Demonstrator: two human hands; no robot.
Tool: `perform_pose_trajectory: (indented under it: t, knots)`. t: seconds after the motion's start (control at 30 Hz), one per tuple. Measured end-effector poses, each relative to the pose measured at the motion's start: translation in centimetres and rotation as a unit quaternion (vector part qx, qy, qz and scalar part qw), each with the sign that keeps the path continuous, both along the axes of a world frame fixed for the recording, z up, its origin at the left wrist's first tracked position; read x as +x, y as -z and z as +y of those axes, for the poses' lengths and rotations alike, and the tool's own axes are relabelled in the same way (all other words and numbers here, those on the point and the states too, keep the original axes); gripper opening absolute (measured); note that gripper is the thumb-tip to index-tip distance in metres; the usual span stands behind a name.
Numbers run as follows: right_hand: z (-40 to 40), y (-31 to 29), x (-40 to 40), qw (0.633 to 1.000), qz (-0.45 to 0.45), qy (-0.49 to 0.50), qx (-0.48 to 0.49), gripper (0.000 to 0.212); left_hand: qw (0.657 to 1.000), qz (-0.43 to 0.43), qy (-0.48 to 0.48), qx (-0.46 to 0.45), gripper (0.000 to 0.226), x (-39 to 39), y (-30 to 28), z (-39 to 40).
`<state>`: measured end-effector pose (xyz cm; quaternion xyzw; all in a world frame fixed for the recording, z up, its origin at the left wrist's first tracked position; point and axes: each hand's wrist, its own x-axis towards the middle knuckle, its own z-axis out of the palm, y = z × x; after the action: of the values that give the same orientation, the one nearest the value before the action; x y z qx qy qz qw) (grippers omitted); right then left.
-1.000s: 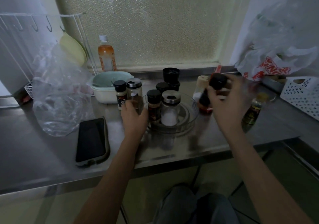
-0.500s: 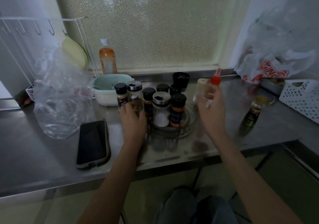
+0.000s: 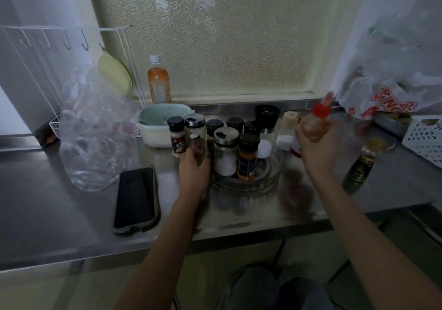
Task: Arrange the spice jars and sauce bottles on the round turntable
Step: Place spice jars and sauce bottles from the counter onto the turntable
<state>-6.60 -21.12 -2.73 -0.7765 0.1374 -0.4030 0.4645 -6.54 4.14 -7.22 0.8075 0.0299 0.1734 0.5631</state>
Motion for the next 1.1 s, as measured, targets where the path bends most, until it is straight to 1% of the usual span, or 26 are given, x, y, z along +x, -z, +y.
perform_pose_trajectory:
  t: [0.03,0.07,0.1,0.17,0.23,0.3,0.37,0.43,0.5,0.57,0.63,0.7,0.77,0.8,0.83,0.9,0.97,1.03,1.1]
  knots:
    - [0.5,-0.7,-0.9,0.999,-0.047,0.003,0.004,0.051,1.0,-0.009,0.005,-0.014,0.006,0.1,0.0,0.0]
    - [1.2,-1.7,-1.9,0.997,-0.078,-0.006,0.003,0.051,0.999,-0.015,0.014,-0.031,0.013,0.0,0.0,-0.1]
    - [2.0,-2.5,-2.8,0.996,-0.088,-0.027,-0.004,0.05,0.998,-0.023,0.023,-0.047,0.021,0.1,-0.2,-0.1]
    - [3.5,-3.2,-3.9,0.995,-0.058,-0.082,-0.027,0.051,0.997,-0.037,0.028,-0.054,0.03,0.2,-0.4,-0.2]
    - [4.8,-2.6,-4.0,0.991,-0.012,-0.132,-0.036,0.051,0.997,-0.063,0.01,-0.046,0.028,0.2,-0.6,-0.2]
    - [5.7,-1.3,-4.0,0.985,0.022,-0.166,-0.034,0.051,0.993,-0.1,-0.048,-0.034,0.026,0.2,-1.0,0.1]
    - [6.0,0.2,-4.1,0.978,0.045,-0.199,-0.032,0.054,0.982,-0.123,-0.142,0.009,0.028,0.7,-1.5,0.7]
    - [5.9,1.3,-4.2,0.973,0.051,-0.221,-0.037,0.057,0.974,-0.09,-0.197,0.07,0.043,1.6,-1.9,1.5]
    - [6.0,1.8,-4.3,0.97,0.047,-0.235,-0.036,0.058,0.974,-0.037,-0.196,0.104,0.057,2.7,-1.9,2.1]
    - [6.1,1.9,-4.4,0.967,0.044,-0.25,-0.027,0.058,0.98,-0.009,-0.172,0.098,0.064,3.9,-1.4,2.5]
    - [5.9,2.1,-4.6,0.966,0.036,-0.257,-0.016,0.055,0.984,0.003,-0.155,0.085,0.06,4.8,-0.5,2.7]
    - [5.6,2.7,-5.1,0.977,0.032,-0.21,-0.024,0.047,0.988,0.011,-0.145,0.06,0.044,5.3,0.1,3.0]
    - [4.9,3.5,-5.5,0.986,0.036,-0.158,-0.043,0.033,0.988,0.006,-0.146,0.039,0.029,5.2,0.2,3.2]
    - [4.6,4.0,-5.6,0.985,0.047,-0.149,-0.066,0.023,0.988,-0.007,-0.153,0.036,0.026,5.1,0.1,3.1]
    - [4.4,4.4,-5.7,0.982,0.058,-0.145,-0.107,0.016,0.986,-0.026,-0.162,0.036,0.026,4.9,0.0,3.0]
    - [4.3,5.0,-5.7,0.973,0.06,-0.137,-0.177,0.011,0.98,-0.078,-0.181,0.018,0.027,3.8,-0.7,2.4]
    - [4.5,4.9,-5.9,0.968,0.067,-0.132,-0.204,0.009,0.973,-0.132,-0.187,-0.037,0.03,2.2,-1.6,1.5]
    - [5.1,4.8,-6.5,0.96,0.083,-0.144,-0.225,0.01,0.969,-0.164,-0.163,-0.083,0.027,0.3,-2.3,0.6]
    - [5.9,5.0,-7.4,0.949,0.088,-0.173,-0.247,0.009,0.973,-0.179,-0.116,-0.09,0.026,-1.3,-2.5,-0.1]
